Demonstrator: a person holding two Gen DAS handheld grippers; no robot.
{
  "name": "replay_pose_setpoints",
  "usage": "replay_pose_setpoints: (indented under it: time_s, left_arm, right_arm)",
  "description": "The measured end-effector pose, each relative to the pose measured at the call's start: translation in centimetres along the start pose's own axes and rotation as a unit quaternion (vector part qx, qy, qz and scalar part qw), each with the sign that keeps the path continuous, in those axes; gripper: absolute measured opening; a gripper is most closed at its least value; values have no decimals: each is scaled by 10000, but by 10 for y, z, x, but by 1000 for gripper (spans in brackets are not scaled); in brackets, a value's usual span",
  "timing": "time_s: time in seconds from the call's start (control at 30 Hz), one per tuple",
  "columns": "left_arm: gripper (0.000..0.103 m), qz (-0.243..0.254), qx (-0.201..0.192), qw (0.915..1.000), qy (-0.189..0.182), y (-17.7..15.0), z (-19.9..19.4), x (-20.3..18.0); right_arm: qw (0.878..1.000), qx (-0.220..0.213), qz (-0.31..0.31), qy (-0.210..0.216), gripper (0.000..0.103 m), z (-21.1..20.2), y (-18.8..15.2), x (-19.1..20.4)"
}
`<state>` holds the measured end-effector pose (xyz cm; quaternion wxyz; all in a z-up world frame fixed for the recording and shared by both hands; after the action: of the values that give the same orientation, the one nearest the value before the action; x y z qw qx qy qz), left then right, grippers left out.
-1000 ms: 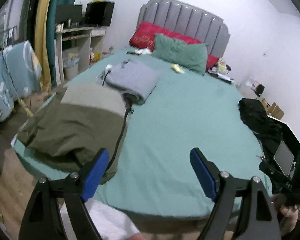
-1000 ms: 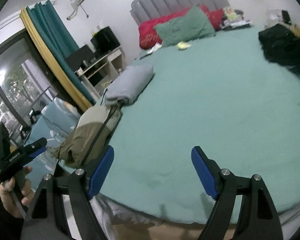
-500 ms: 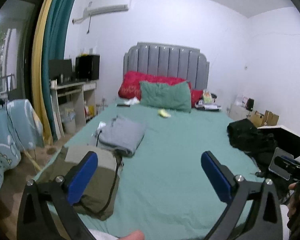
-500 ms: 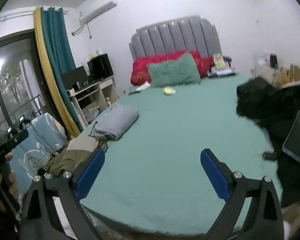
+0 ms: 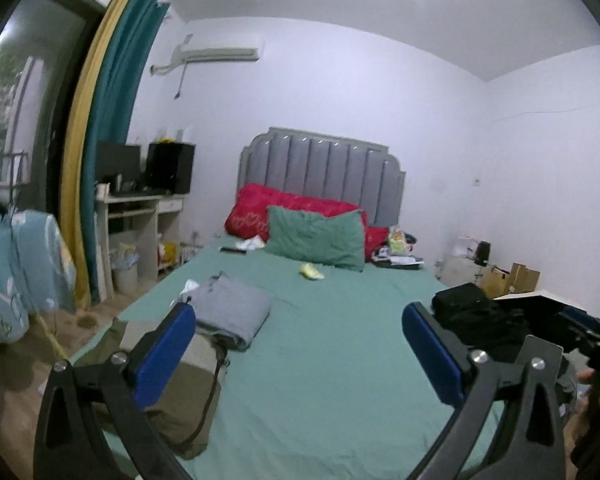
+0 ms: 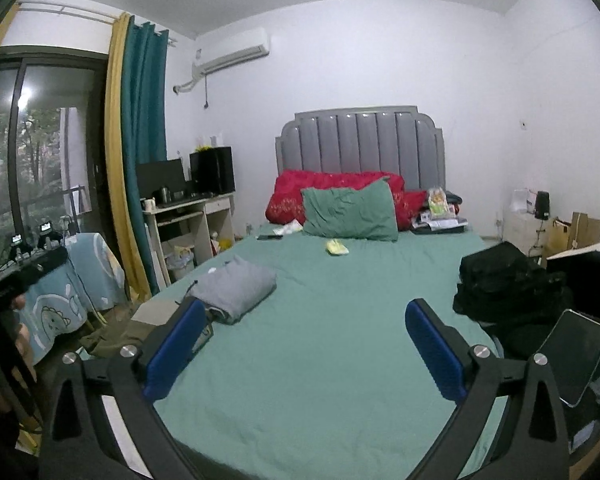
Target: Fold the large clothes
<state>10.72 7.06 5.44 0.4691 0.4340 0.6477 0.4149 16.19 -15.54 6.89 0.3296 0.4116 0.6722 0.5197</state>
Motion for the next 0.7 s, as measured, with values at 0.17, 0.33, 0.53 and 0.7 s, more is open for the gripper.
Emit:
replay_pose_setpoints:
  time_s: [0.17,0.33,0.53,0.7]
  left_arm:
    - [103,-453,290,9985,-64,-11,10,21]
    - [103,-404,365,9985,27,-19,12,31]
    - [103,-261,409,9987,139,-27,13,35]
    - [103,-246,469,9985,130,-29,15,36]
  right_arm:
    - [9998,106,-83,140,102,11,-7,13]
    - [9990,334,-60,281,102,26,-22,23]
    - [9983,474,-81,319,102,33,-30,35]
    - [9981,520,-81,316,102,34,-31,38]
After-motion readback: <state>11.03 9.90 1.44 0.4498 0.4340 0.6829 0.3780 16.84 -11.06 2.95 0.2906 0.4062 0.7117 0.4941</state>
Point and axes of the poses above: each gripper's, at about its wrist camera, not at the fingertips, and z roughly the way its jaws point, x to its left, y to its top, the point moved 9 cm from there along z, roughly the way its jaws point, and after that the axes turned 7 degrees about -z, right-handed, at the moved point
